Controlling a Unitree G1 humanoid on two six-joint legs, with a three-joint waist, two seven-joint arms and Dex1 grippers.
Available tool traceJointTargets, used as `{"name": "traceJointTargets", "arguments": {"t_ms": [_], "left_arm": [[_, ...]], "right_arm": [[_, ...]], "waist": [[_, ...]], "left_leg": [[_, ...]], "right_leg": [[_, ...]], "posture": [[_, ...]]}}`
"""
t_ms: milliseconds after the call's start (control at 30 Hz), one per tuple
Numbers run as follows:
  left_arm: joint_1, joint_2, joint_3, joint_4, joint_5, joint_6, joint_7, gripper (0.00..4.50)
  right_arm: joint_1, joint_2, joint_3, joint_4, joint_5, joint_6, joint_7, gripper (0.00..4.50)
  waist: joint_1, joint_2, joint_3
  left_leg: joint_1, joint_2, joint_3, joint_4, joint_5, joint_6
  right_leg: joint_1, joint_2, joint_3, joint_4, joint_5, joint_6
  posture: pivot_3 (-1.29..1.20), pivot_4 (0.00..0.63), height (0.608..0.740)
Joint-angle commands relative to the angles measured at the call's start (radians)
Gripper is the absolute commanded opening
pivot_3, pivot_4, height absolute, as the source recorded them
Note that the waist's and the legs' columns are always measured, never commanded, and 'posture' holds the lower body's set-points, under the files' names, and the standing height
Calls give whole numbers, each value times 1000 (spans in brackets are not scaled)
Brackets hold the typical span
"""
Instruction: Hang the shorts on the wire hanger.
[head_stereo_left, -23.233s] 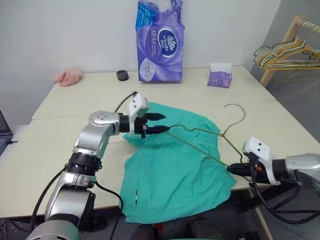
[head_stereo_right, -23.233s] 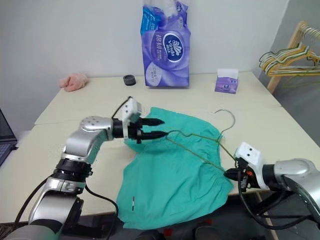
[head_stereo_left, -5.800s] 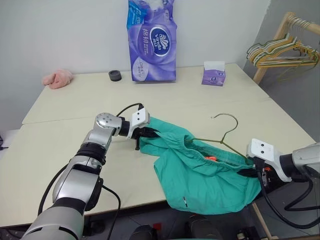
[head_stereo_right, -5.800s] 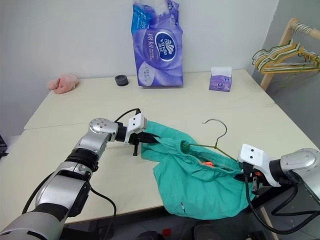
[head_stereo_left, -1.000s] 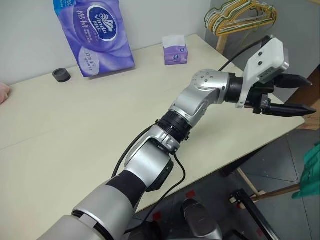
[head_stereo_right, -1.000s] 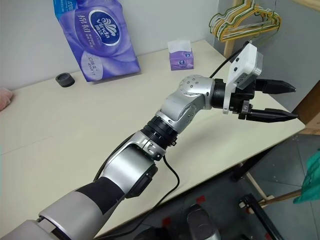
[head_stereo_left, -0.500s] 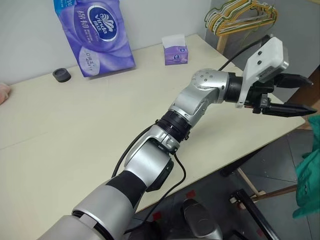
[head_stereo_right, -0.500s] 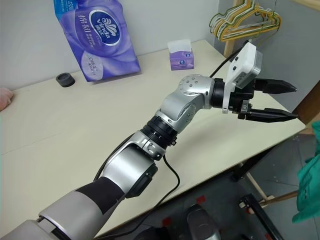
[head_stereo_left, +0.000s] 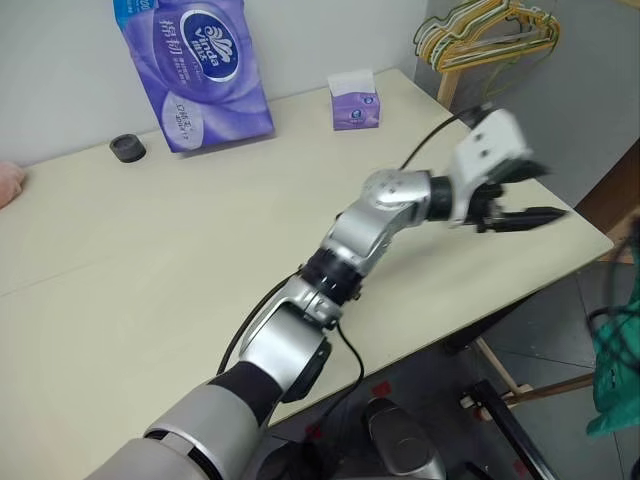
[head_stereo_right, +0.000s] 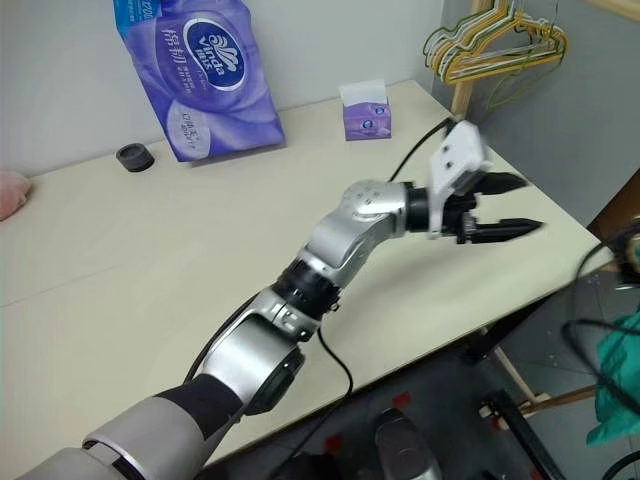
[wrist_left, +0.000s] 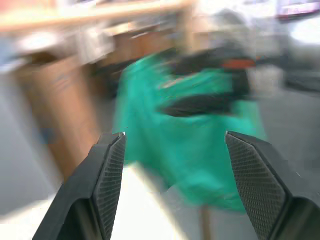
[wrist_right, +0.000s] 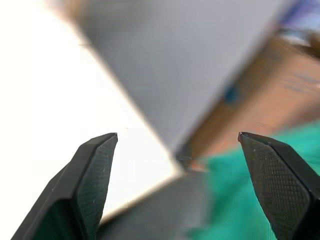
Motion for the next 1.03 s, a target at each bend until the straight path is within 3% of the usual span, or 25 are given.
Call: {"name": "traceJointTargets", "arguments": {"t_ms": [33, 133, 233, 433, 533, 800, 1033], "left_arm": [[111, 54, 84, -192, 40, 95, 178, 3348], [253, 102, 131, -336, 53, 156, 269, 3348], [429, 129, 222, -481, 105, 149, 447, 3348], [654, 136, 334, -619, 247, 141, 752, 3348], [742, 158, 364, -642, 385, 107, 931, 3348], [847, 143, 431, -666, 264, 105, 875, 3348], [854, 127, 421, -679, 151, 126, 781, 3348]], "right_arm": [[7, 71, 89, -2, -22, -180, -39, 4121], [0, 151, 194, 76, -27, -355, -40, 4121], [0, 190, 385, 184, -85, -613, -15, 4121], [-33, 292, 535, 355, -37, -764, 50, 4121], [-74, 360, 627, 483, -51, -834, 58, 4121], [-175, 453, 664, 724, -55, -950, 41, 4121], [-189, 454, 656, 795, -54, -1007, 46, 4121]], "waist": [[7, 3, -2], [28, 0, -2], [61, -2, -3], [165, -7, -5], [203, -19, -13], [336, -27, -18], [381, -29, -21]], "left_leg": [[0, 0, 0, 0, 0, 0], [0, 0, -3, 1, 0, -1], [-1, 0, -4, 1, 1, -2], [-9, 0, -6, 2, 6, -10], [-8, 1, -8, 2, 7, -13], [-9, 1, -14, 2, 12, -17], [-18, 1, -25, 2, 18, -25]], "right_leg": [[-1, -1, 0, 1, 1, -1], [-2, -2, -3, 3, 4, -5], [-4, -2, -4, 5, 5, -7], [-16, -2, -6, 15, 6, -9], [-16, -1, -7, 15, 8, -13], [-18, -2, -15, 15, 13, -20], [-21, -3, -32, 13, 15, -24]], "posture": [[-314, 174, 740], [-244, 166, 740], [-207, 162, 740], [-116, 150, 740], [-56, 138, 740], [66, 127, 740], [104, 128, 740]]}}
